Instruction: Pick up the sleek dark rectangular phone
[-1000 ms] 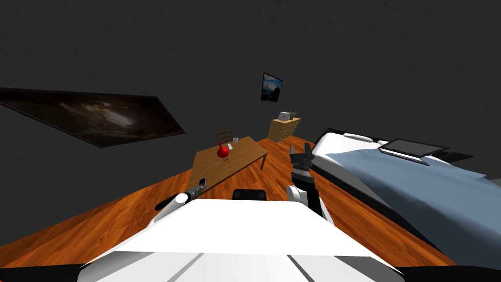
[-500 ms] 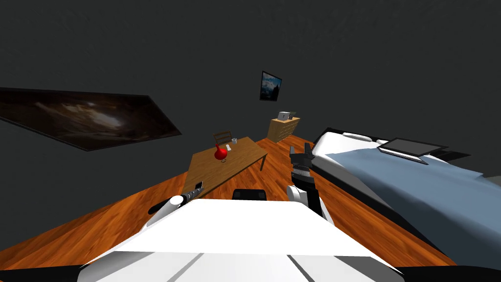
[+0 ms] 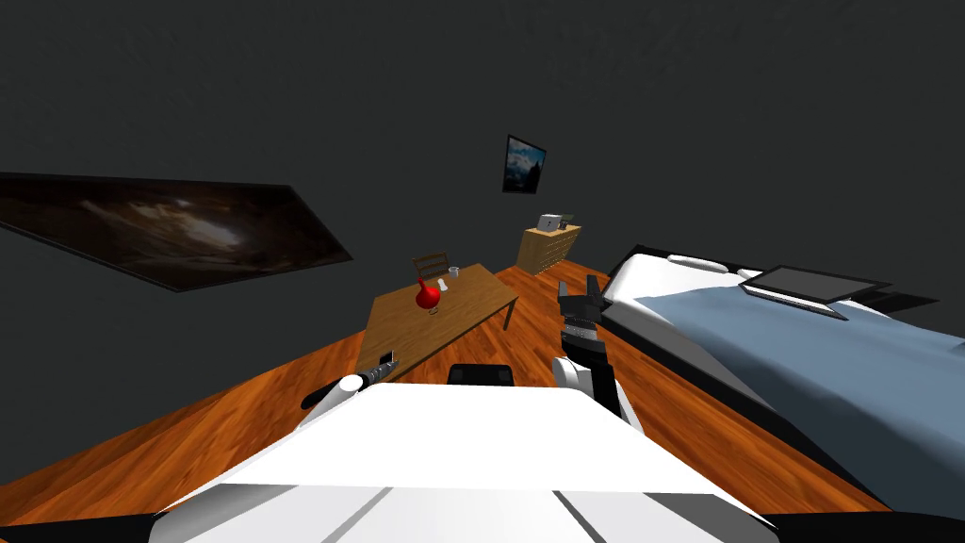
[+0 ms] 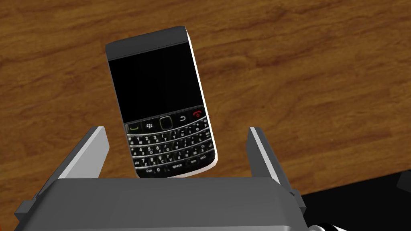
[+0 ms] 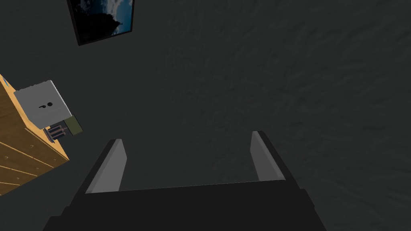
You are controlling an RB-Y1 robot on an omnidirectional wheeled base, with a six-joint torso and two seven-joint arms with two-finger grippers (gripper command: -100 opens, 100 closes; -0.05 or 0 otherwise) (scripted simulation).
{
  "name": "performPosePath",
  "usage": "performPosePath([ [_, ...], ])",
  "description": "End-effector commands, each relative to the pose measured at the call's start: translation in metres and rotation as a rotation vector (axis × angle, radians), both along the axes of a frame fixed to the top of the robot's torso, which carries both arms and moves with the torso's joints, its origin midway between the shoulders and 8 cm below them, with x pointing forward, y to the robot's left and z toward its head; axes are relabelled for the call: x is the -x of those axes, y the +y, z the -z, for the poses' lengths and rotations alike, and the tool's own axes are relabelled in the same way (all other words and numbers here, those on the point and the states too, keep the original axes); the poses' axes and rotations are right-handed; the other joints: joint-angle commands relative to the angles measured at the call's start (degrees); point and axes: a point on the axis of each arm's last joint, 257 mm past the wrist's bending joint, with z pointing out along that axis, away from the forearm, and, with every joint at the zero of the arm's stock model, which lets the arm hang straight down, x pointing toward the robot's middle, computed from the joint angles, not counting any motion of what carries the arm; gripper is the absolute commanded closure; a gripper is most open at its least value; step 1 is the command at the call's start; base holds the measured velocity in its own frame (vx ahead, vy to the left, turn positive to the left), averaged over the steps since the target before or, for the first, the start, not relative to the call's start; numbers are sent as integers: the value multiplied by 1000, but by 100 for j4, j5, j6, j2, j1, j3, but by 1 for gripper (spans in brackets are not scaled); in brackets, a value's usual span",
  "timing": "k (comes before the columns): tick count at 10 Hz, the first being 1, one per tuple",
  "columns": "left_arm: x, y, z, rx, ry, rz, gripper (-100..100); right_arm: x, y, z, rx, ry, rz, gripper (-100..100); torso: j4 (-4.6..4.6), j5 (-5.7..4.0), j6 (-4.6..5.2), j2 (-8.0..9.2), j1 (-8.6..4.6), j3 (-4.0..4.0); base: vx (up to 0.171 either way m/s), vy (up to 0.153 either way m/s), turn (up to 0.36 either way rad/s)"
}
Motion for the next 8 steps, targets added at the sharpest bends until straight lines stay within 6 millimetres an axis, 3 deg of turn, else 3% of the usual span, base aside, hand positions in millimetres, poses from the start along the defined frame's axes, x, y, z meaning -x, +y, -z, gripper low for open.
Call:
performPosePath([
  [1,0,0,0,0,0,0,-100,0,0,0,0,0,0,0,0,0,0,0,0,0,16,41,-3],
  [2,0,0,0,-2,-1,0,100,0,0,0,0,0,0,0,1,-3,0,6,-15,3,3,9,1],
  [6,-1,1,0,-2,-2,-2,100,0,0,0,0,0,0,0,1,1,5,10,-22,5,0,0,0],
  [7,0,1,0,-3,-2,-1,0,0,0,0,0,0,0,0,1,1,5,9,-22,4,0,0,0],
  [8,5,13,-10,-2,0,-5,100,0,0,0,0,0,0,0,1,1,5,9,-21,4,-15,-84,-56],
])
